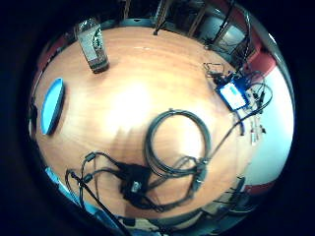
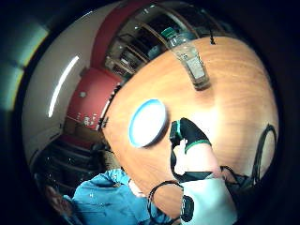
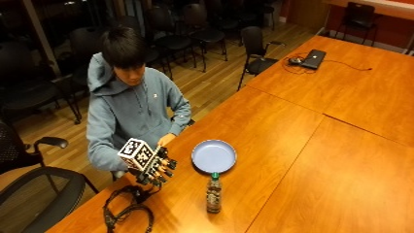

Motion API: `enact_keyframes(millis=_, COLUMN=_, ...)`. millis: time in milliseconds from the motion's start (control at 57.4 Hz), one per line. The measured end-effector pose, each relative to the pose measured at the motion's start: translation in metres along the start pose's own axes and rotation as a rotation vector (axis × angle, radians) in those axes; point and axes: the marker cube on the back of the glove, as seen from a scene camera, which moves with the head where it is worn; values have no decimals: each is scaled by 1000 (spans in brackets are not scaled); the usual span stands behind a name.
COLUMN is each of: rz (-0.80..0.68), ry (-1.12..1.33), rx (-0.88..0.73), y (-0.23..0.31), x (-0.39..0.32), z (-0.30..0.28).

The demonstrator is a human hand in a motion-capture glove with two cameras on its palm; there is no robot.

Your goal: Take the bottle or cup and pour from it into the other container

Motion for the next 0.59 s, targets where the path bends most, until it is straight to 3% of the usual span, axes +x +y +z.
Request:
enact_keyframes(millis=226, rz=10, ry=124, rx=-74, y=-21, x=-3, z=-35)
enact_keyframes(millis=592, rz=5, ry=132, rx=-78, y=-31, x=-3, z=-66)
